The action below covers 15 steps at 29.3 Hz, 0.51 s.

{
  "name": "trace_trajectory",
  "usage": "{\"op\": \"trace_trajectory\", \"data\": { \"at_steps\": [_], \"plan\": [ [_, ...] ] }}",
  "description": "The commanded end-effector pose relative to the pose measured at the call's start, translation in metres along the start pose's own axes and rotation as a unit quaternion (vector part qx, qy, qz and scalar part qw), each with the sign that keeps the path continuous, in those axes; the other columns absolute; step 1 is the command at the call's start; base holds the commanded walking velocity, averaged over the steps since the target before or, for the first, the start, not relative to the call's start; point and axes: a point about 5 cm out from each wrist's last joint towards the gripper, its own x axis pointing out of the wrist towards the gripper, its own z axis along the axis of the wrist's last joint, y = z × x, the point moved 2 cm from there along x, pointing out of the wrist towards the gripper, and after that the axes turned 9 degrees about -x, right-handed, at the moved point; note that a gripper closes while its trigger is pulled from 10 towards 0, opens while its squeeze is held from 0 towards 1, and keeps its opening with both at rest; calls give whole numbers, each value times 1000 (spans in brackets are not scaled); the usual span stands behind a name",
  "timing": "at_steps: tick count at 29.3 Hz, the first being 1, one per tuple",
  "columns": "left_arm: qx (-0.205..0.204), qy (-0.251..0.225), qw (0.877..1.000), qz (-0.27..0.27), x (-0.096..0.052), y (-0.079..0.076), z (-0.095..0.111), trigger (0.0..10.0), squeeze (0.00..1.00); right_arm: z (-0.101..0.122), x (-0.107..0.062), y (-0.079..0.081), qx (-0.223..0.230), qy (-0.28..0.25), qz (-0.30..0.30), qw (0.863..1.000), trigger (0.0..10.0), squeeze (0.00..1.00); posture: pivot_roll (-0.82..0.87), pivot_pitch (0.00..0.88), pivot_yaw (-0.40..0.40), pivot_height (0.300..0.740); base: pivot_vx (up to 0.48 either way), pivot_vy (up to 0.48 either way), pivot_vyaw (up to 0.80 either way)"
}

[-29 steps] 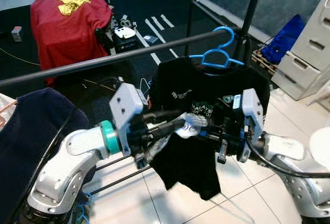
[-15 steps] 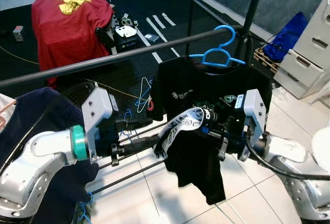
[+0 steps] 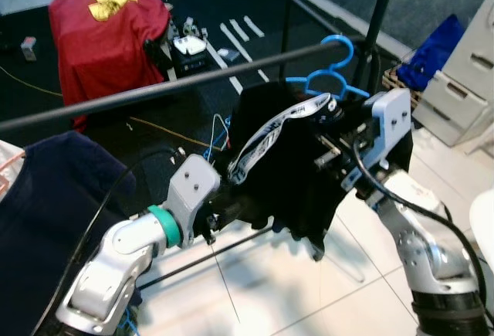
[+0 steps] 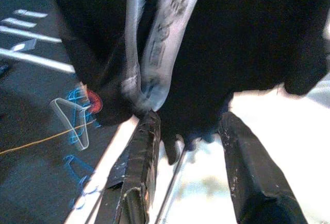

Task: Hang hanger

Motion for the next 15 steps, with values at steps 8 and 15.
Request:
{"op": "trace_trajectory", "data": {
  "at_steps": [8,15],
  "plan": [
    [-2,-17,998,64,-3,28,4,10000,0,6,-33,54,13,49,243,969,0,0,-204,159,120,740,0,0,0],
    [-22,-29,999,-38,-21,19,12,10000,0,-14,-54,49,-40,136,287,947,0,0,-204,157,112,740,0,0,0]
  ]
}}
